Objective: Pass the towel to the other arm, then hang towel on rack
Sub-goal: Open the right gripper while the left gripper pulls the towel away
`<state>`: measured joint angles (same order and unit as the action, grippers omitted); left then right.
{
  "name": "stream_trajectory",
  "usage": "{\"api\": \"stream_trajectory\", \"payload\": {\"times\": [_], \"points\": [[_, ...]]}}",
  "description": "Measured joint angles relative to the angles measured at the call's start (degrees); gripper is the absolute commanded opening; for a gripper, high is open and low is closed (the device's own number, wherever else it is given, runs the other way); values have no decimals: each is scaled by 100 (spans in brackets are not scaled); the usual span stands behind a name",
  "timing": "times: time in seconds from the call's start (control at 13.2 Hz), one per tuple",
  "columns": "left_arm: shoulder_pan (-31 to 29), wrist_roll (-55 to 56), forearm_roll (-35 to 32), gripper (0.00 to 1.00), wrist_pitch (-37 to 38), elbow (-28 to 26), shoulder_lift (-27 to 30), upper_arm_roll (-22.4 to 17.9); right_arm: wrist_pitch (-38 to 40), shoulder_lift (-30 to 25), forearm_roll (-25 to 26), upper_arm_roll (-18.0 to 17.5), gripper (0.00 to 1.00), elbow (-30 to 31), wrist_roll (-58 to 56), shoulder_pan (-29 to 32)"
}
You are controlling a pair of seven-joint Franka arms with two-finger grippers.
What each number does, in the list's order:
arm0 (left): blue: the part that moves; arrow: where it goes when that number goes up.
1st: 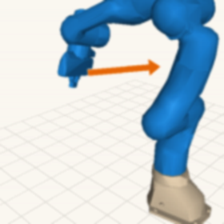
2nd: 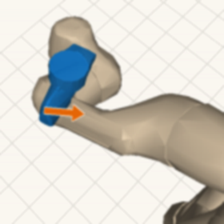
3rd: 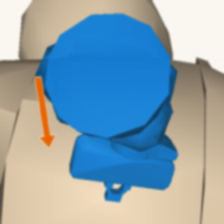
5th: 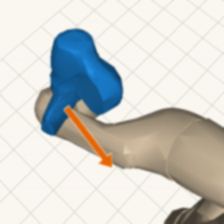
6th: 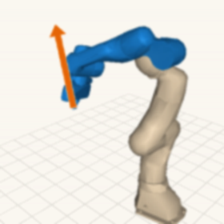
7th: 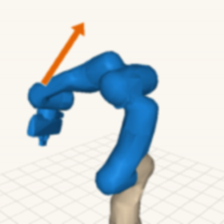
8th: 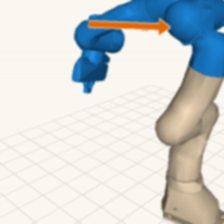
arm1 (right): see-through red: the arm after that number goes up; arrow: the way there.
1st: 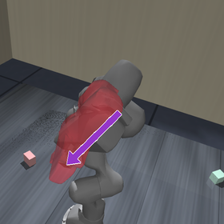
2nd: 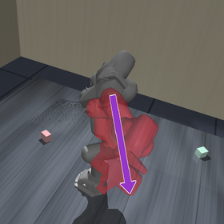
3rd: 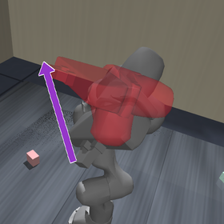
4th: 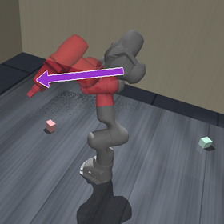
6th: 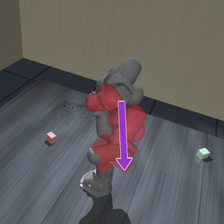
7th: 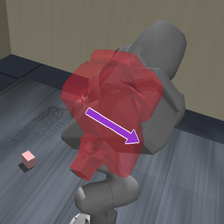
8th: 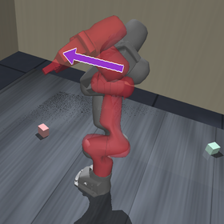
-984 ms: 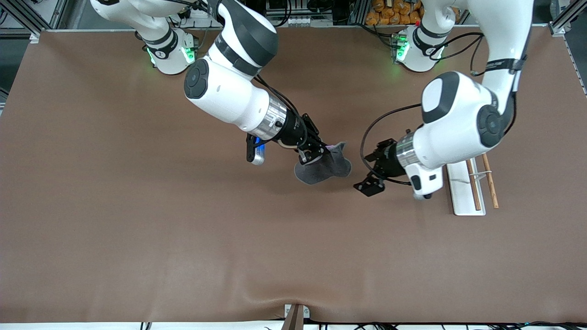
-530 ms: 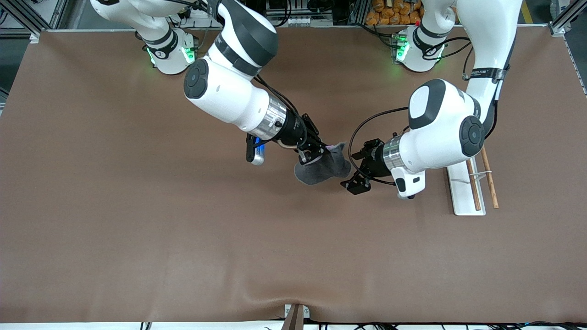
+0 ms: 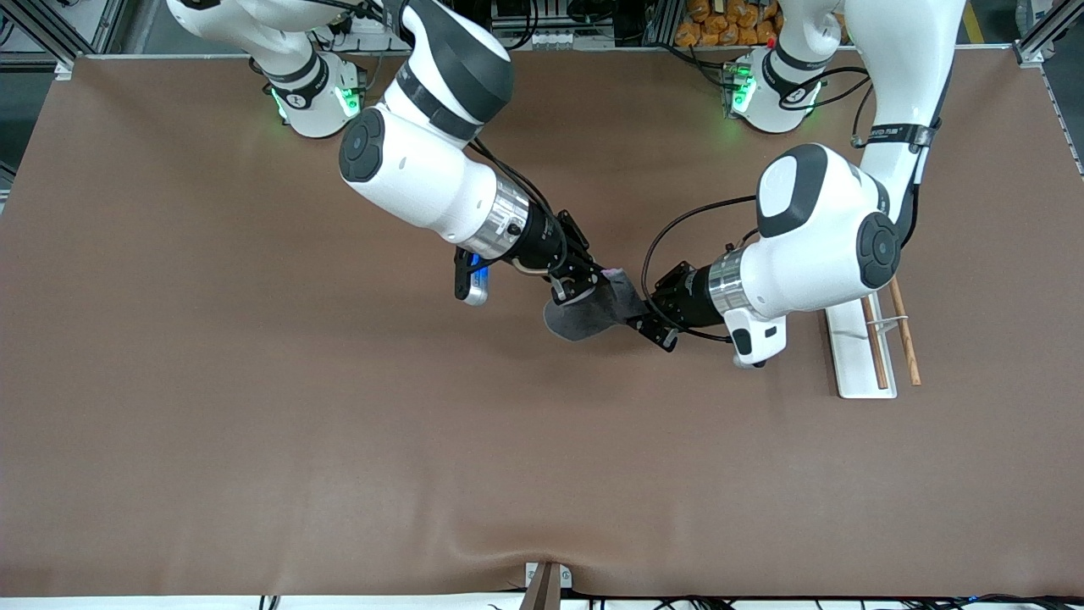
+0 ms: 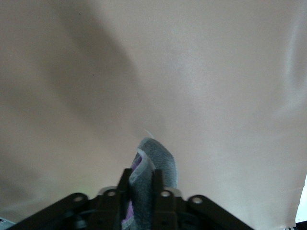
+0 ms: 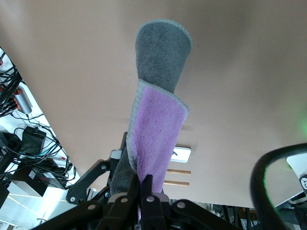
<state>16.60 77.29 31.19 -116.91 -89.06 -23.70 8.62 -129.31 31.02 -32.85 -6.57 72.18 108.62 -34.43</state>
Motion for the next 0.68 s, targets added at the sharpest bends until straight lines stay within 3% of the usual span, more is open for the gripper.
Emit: {"api": "stream_trajectory", "payload": {"times": [0.15,0.23,0.3,0.38,0.68], "points": [[-10,0,0,0,0,27,0,-9,0,0,0,0,0,0,0,0],[-14,-16,-1,0,0,43,2,-16,0,0,0,0,7,0,0,0],[-22,-103,-20,0,-1,58,12,-26,0,0,0,2,89,0,0,0],[-38,-256,-88,0,-1,68,39,-41,1,0,0,11,100,0,2,0],[-342,-1339,-783,0,313,76,183,-100,40,0,0,57,100,-27,2,7]]}}
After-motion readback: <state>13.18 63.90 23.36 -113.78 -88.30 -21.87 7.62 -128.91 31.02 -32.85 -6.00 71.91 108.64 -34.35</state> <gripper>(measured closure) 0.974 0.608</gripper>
